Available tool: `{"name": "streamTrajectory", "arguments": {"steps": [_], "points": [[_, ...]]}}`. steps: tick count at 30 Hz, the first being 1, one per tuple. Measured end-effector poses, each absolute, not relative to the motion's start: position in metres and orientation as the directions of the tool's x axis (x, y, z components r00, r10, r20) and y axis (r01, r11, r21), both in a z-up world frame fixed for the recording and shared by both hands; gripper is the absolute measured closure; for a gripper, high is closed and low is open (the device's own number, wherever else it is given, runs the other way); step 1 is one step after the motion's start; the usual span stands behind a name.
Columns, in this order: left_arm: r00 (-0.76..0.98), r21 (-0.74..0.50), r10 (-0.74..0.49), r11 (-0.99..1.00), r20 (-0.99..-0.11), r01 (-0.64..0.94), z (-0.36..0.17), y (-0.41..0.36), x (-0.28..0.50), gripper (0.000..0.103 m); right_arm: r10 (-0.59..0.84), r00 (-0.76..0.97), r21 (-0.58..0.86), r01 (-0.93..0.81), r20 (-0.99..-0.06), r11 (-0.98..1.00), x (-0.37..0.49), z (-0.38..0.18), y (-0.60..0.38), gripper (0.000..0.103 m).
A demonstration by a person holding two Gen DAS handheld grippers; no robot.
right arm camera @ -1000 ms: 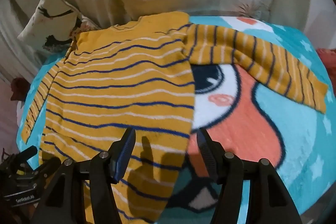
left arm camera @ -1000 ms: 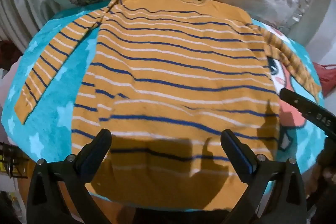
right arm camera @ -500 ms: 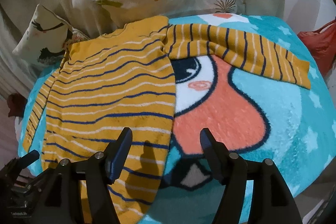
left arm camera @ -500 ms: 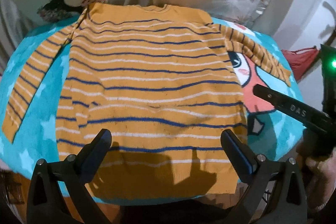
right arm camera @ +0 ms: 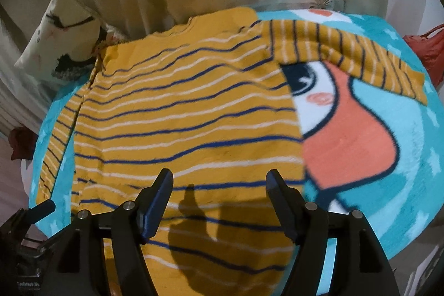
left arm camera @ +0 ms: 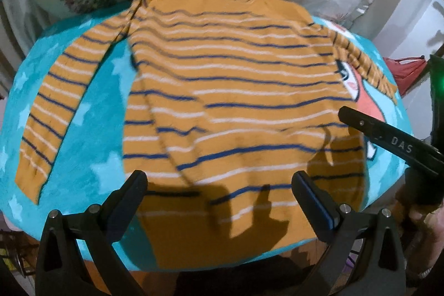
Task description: Fold small clothes
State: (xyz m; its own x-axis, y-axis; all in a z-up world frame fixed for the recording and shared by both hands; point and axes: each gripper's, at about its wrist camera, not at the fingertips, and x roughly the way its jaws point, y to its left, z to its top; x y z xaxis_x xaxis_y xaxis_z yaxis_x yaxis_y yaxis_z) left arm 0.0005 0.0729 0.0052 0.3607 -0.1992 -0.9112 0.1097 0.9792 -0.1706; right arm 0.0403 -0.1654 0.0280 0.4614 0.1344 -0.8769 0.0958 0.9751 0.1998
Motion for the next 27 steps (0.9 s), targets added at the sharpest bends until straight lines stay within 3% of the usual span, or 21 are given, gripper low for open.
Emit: {"name": "streamTrajectory", "arguments": {"steps": [9, 11, 13, 14, 16, 17, 27], "points": [[0.276, -0.185, -0.198, 0.98, -0.94, 0.072, -0.027, 0.105, -0.004, 0.002, 0.103, 0.425, 0.167, 0.115, -0.899, 0.979, 0.033, 0.015, -0.138, 0.029], [0.252, -0.2, -0.211, 0.977, -0.945, 0.069, -0.036, 0.109, -0.005, 0.016, 0.098, 0.418, 0.163, 0.122, -0.903, 0.979, 0.031, 0.013, -0.135, 0.029], [0.226, -0.213, -0.224, 0.974, -0.948, 0.075, -0.041, 0.108, -0.007, 0.046, 0.094, 0.413, 0.159, 0.127, -0.906, 0.979, 0.029, 0.012, -0.134, 0.029], [0.234, -0.216, -0.23, 0.973, -0.945, 0.086, -0.04, 0.107, -0.008, 0.053, 0.095, 0.41, 0.16, 0.126, -0.907, 0.979, 0.029, 0.011, -0.133, 0.029], [0.226, -0.21, -0.227, 0.973, -0.947, 0.097, -0.039, 0.105, -0.012, 0.097, 0.097, 0.403, 0.161, 0.128, -0.91, 0.979, 0.029, 0.01, -0.132, 0.029], [0.227, -0.171, -0.187, 0.981, -0.956, 0.089, -0.039, 0.105, -0.013, 0.097, 0.099, 0.401, 0.162, 0.127, -0.911, 0.978, 0.029, 0.01, -0.132, 0.029], [0.216, -0.204, -0.185, 0.977, -0.959, -0.066, -0.03, 0.152, -0.043, 0.097, 0.141, 0.401, 0.19, 0.084, -0.905, 0.978, 0.028, 0.015, -0.136, 0.029]]}}
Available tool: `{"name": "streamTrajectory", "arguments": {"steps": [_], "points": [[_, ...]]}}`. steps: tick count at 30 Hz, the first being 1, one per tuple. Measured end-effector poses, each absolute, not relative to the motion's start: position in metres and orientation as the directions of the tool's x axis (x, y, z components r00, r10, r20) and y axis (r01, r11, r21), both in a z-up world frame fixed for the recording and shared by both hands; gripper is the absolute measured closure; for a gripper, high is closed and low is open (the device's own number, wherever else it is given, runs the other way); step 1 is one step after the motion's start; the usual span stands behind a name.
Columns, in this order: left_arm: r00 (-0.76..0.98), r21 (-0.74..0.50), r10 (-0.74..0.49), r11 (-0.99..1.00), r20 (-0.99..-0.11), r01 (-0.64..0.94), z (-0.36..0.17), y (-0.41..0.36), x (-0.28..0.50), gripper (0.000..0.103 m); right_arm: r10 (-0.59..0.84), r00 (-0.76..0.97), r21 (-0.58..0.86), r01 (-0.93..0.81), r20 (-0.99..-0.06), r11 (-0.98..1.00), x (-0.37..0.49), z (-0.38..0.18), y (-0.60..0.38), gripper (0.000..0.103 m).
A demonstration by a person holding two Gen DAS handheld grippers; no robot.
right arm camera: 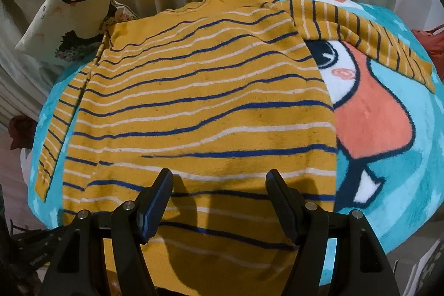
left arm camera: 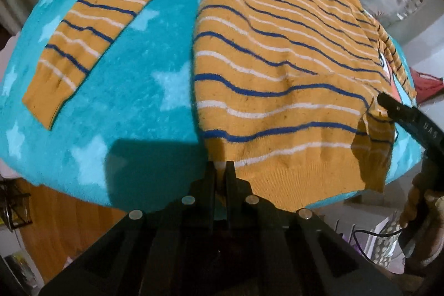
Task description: Fold small clothes
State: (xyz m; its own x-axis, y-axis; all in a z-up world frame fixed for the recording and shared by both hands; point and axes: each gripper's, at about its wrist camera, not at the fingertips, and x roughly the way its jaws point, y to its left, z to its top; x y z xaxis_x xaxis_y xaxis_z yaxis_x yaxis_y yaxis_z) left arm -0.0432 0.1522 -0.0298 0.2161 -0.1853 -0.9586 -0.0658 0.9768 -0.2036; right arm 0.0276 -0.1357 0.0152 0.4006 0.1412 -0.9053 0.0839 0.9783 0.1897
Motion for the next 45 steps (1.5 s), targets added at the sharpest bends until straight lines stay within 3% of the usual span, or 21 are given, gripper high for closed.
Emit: {"name": "streamTrajectory", "arguments": {"steps": [11, 17, 18, 19, 20, 24, 27, 32, 35, 37, 38, 39, 45], "points": [[0.197, -0.171, -0.152, 0.981, -0.969, -0.088, -0.034, 0.151, -0.039, 0.097, 0.062, 0.367, 0.137, 0.183, -0.928, 0.974, -0.008, 0.006, -0.199, 0.029], [0.198, -0.147, -0.128, 0.985, -0.972, -0.085, -0.036, 0.142, -0.035, 0.097, 0.147, 0.339, 0.217, 0.177, -0.929, 0.96, -0.018, -0.013, -0.208, 0.029], [0.196, -0.145, -0.126, 0.986, -0.973, -0.087, -0.036, 0.142, -0.035, 0.097, 0.216, 0.346, 0.278, 0.142, -0.913, 0.95, -0.018, -0.013, -0.206, 0.044], [0.194, -0.142, -0.122, 0.986, -0.973, -0.089, -0.036, 0.142, -0.036, 0.097, 0.273, 0.331, 0.326, 0.117, -0.903, 0.938, -0.019, -0.015, -0.204, 0.079], [0.191, -0.134, -0.114, 0.987, -0.975, -0.094, -0.034, 0.141, -0.039, 0.097, 0.309, 0.291, 0.351, 0.103, -0.906, 0.931, -0.019, -0.019, -0.2, 0.088], [0.175, -0.135, -0.112, 0.983, -0.978, -0.126, -0.032, 0.151, -0.054, 0.099, 0.28, 0.223, 0.301, 0.065, -0.934, 0.951, -0.031, -0.019, -0.2, 0.091], [0.147, -0.111, -0.087, 0.981, -0.985, -0.161, -0.036, 0.16, -0.063, 0.103, 0.274, 0.185, 0.291, 0.071, -0.944, 0.954, -0.045, -0.017, -0.211, 0.091], [0.186, -0.191, -0.15, 0.956, -0.971, -0.223, -0.029, 0.184, -0.077, 0.103, 0.288, 0.195, 0.297, 0.018, -0.938, 0.955, -0.057, 0.004, -0.22, 0.09], [0.256, -0.138, -0.089, 0.974, -0.962, -0.178, -0.005, 0.183, -0.081, 0.1, 0.289, 0.242, 0.301, 0.015, -0.926, 0.954, -0.056, 0.018, -0.228, 0.075], [0.304, -0.081, -0.038, 0.988, -0.952, -0.13, 0.009, 0.172, -0.079, 0.083, 0.275, 0.284, 0.286, -0.004, -0.919, 0.958, -0.047, 0.028, -0.227, 0.062], [0.333, -0.052, -0.014, 0.993, -0.943, -0.107, 0.016, 0.162, -0.072, 0.076, 0.266, 0.297, 0.273, -0.018, -0.917, 0.962, -0.041, 0.034, -0.225, 0.062], [0.363, -0.029, 0.004, 0.996, -0.932, -0.086, 0.021, 0.156, -0.067, 0.062, 0.258, 0.314, 0.261, -0.033, -0.914, 0.965, -0.037, 0.039, -0.222, 0.061], [0.497, 0.029, 0.015, 0.999, -0.868, 0.022, 0.055, 0.107, -0.025, 0.058, 0.185, 0.467, 0.181, -0.055, -0.865, 0.982, 0.004, 0.075, -0.187, 0.046]]}}
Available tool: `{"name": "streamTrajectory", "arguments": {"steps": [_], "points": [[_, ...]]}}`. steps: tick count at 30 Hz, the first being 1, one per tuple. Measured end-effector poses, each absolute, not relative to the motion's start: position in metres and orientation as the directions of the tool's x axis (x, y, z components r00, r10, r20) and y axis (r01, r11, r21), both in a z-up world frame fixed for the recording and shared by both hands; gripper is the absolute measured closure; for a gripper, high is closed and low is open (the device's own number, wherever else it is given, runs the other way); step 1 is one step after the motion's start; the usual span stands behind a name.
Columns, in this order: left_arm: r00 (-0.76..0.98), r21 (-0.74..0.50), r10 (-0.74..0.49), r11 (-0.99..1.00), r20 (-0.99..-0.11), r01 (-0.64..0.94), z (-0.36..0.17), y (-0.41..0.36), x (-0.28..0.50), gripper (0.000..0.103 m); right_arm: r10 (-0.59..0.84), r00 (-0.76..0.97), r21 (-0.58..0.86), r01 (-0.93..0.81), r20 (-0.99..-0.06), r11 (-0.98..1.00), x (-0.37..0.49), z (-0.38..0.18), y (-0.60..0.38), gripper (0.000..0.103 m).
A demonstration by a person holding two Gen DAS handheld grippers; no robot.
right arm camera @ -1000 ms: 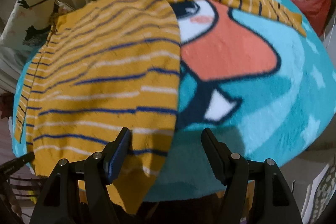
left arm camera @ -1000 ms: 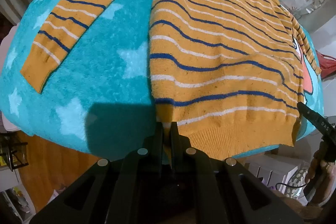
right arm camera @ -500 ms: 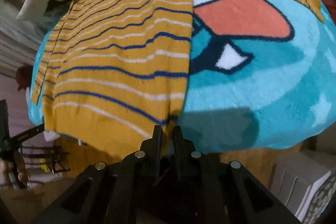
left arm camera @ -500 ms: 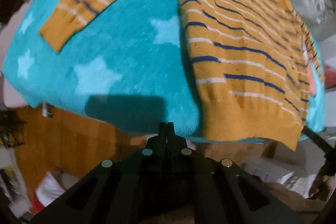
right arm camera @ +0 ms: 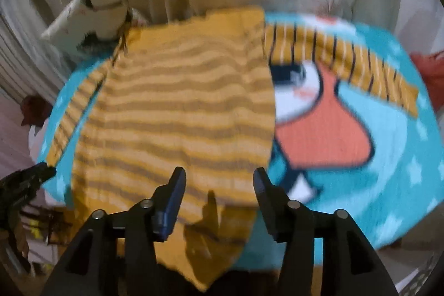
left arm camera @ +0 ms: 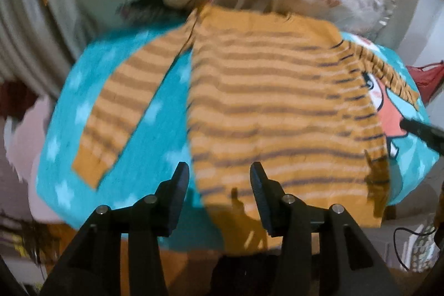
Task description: Fold small clothes
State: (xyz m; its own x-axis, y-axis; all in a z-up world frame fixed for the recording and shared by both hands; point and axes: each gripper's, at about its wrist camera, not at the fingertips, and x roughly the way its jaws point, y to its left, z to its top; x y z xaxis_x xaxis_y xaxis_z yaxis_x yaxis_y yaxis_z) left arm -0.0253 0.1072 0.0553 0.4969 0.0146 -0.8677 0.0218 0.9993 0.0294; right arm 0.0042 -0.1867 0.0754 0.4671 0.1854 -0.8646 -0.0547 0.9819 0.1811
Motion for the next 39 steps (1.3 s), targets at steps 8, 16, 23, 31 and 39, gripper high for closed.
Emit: {"name": "streamTrajectory", "arguments": {"steps": [8, 16, 23, 31, 39], "points": [[0.583, 0.005, -0.04, 0.997, -0.811, 0.076, 0.078, 0.061, -0.003, 0.05, -0.059, 0.764, -0.012, 0.067, -0.642, 0.998, 0.014, 0.145, -0.175, 0.01], [0.547, -0.065, -0.081, 0.997, -0.833, 0.049, 0.07, 0.053, 0.001, 0.049, -0.062, 0.807, 0.079, 0.134, -0.588, 0.988, 0.018, 0.155, -0.195, 0.0], [0.505, -0.105, -0.125, 0.992, -0.854, 0.067, 0.058, 0.052, 0.0, 0.049, -0.05, 0.834, 0.133, 0.147, -0.55, 0.98, 0.01, 0.153, -0.197, 0.0], [0.517, -0.139, -0.17, 0.985, -0.839, 0.099, 0.063, 0.061, 0.006, 0.045, 0.066, 0.565, 0.206, 0.187, -0.823, 0.96, 0.042, 0.091, -0.193, 0.015], [0.458, -0.168, -0.204, 0.979, -0.865, 0.118, 0.047, 0.075, 0.019, 0.045, 0.069, 0.491, 0.188, 0.199, -0.869, 0.962, 0.046, 0.067, -0.183, 0.015]]}}
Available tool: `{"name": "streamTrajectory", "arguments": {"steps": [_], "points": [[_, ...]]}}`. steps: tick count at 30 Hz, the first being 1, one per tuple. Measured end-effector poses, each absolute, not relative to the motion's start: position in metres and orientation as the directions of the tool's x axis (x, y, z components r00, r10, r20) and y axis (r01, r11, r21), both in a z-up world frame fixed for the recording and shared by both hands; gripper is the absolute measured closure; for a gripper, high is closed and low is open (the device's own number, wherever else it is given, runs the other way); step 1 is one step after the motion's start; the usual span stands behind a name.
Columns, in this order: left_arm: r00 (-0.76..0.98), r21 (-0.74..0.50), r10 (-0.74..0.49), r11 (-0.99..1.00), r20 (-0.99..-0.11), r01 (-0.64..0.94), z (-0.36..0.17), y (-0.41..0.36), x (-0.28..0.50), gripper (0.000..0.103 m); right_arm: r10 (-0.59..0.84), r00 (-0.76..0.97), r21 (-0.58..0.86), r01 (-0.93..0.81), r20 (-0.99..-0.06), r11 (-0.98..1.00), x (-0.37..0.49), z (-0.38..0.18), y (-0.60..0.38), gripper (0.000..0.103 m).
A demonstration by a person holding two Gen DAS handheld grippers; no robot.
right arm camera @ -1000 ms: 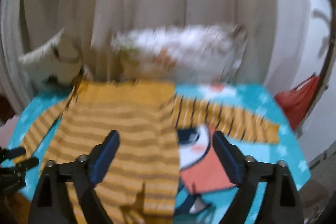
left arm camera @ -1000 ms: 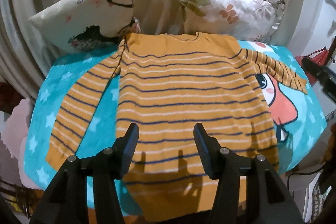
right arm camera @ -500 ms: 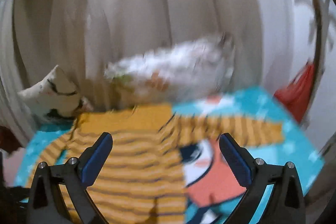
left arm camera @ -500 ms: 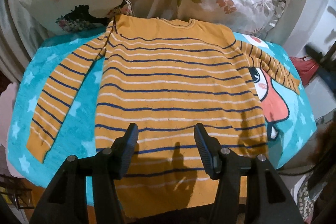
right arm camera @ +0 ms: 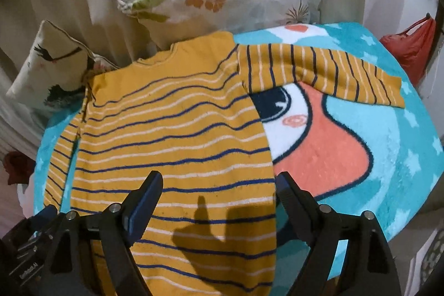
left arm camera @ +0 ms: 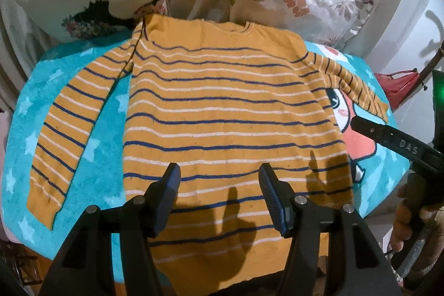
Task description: Fold small clothes
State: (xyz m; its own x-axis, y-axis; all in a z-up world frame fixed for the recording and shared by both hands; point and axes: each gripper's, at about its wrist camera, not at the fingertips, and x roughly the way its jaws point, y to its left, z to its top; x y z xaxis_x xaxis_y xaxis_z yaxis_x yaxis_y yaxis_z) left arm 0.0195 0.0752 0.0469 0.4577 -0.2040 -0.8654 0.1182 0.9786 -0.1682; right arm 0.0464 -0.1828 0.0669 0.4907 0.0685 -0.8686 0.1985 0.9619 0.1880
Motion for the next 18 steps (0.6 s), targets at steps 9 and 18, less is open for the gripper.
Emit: {"name": "streamTrajectory", "arguments": {"steps": [9, 18], "points": [[0.392, -0.132, -0.163, 0.986, -0.905, 0.106, 0.014, 0.112, 0.051, 0.045, 0.036, 0.458, 0.113, 0.142, -0.888, 0.984, 0.07, 0.06, -0.159, 0.015], [0.349, -0.119, -0.123, 0.992, -0.929, 0.033, -0.012, 0.169, 0.07, 0.045, 0.031, 0.431, 0.083, 0.102, -0.902, 0.991, 0.103, 0.052, -0.124, 0.015]]}}
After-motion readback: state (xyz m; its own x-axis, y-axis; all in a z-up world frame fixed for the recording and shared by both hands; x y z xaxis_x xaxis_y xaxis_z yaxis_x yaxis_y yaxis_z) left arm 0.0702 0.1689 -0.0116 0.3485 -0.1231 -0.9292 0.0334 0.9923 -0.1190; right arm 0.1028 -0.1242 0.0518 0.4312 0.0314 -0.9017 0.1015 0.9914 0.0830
